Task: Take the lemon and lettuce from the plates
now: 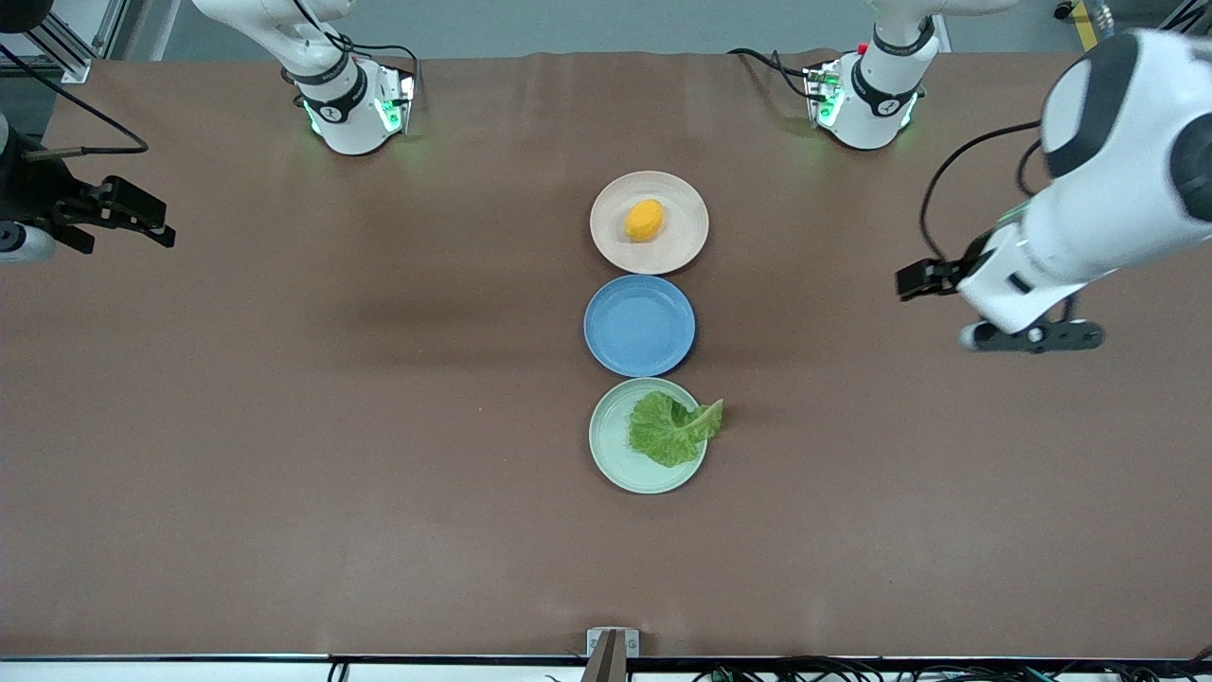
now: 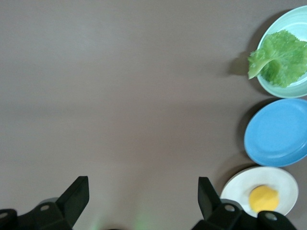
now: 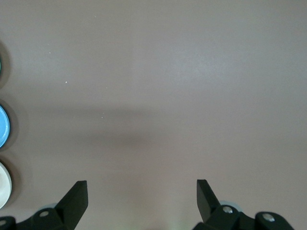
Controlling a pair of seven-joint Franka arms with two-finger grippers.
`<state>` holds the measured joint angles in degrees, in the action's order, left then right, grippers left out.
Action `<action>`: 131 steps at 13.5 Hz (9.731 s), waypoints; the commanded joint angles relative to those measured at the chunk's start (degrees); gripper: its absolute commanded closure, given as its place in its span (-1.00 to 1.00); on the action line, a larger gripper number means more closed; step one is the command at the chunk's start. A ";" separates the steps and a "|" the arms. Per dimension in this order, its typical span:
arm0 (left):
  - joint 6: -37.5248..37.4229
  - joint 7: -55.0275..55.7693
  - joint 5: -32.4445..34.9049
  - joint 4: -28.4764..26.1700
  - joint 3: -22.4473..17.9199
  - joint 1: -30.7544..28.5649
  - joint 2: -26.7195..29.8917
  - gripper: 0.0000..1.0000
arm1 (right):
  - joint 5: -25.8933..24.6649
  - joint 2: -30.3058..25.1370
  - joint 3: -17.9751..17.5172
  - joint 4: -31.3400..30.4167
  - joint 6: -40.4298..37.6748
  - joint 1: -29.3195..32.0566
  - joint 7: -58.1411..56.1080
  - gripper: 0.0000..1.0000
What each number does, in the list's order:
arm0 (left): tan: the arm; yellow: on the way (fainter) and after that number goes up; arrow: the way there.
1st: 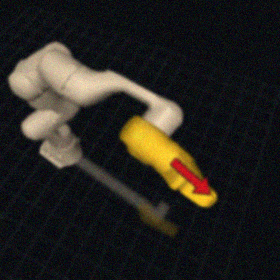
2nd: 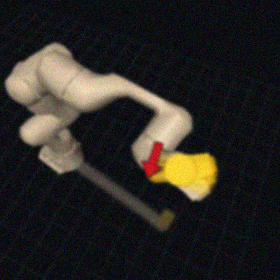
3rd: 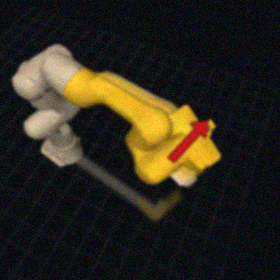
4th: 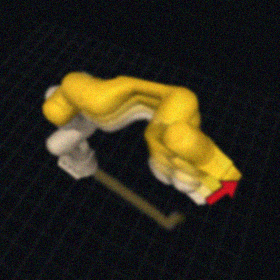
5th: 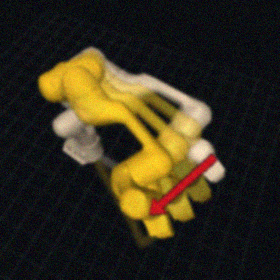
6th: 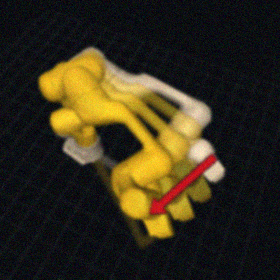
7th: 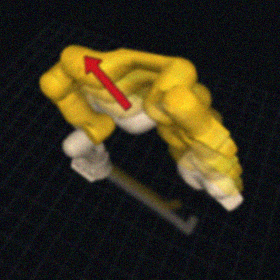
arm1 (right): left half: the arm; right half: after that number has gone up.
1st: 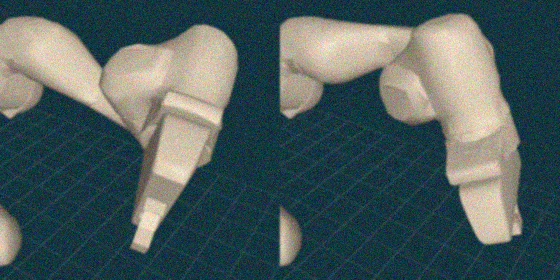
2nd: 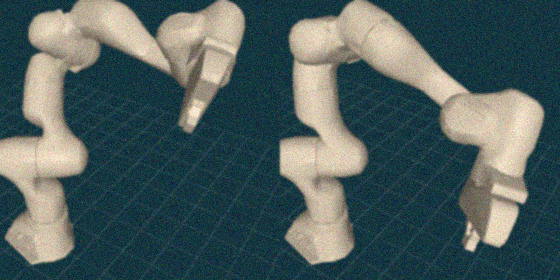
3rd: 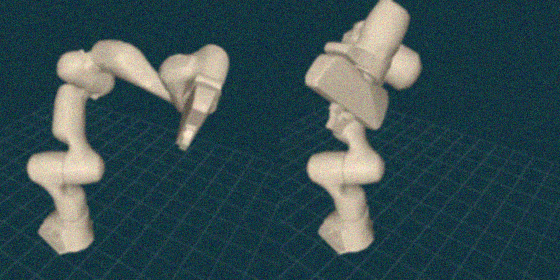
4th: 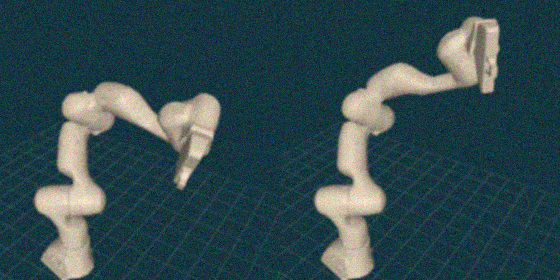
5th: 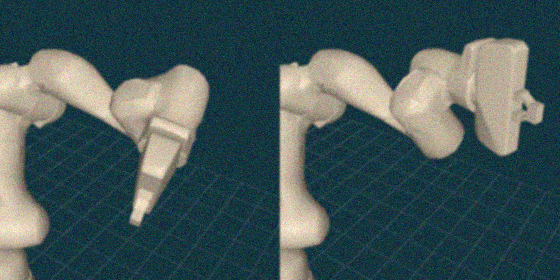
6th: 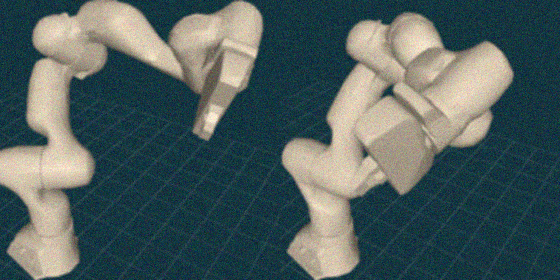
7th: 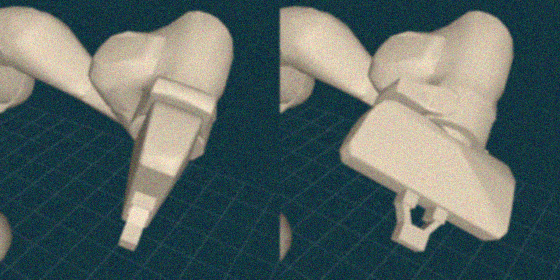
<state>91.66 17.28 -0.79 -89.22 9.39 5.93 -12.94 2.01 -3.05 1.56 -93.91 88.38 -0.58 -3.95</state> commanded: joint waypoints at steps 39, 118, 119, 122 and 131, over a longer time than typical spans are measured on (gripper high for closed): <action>47.03 69.64 3.69 10.47 -1.74 22.81 -38.83 -0.48 | -7.29 38.20 -0.24 -9.54 51.63 -67.36 113.20 -0.98; -5.16 -12.27 -3.43 2.73 12.23 -31.95 13.91 -0.99 | -1.49 20.72 -0.68 16.91 -6.55 3.30 0.96 -1.00; -5.26 -14.01 -3.34 2.73 12.23 -31.86 13.82 -0.99 | -1.23 20.46 -0.68 16.48 -6.46 3.47 0.87 -1.00; -5.26 -17.46 -1.49 2.74 12.32 -31.95 13.73 -1.00 | -1.22 15.12 -0.51 10.96 -2.96 2.60 0.17 -1.00; -5.26 -16.84 -1.58 2.82 12.67 -31.86 13.03 -1.00 | -1.14 6.84 0.90 3.12 -0.66 0.75 -0.89 -1.00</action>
<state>87.78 0.97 -3.48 -88.22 21.62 -25.68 1.24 0.22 7.45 1.87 -86.99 87.13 -0.10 -3.92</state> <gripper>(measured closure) 0.000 0.000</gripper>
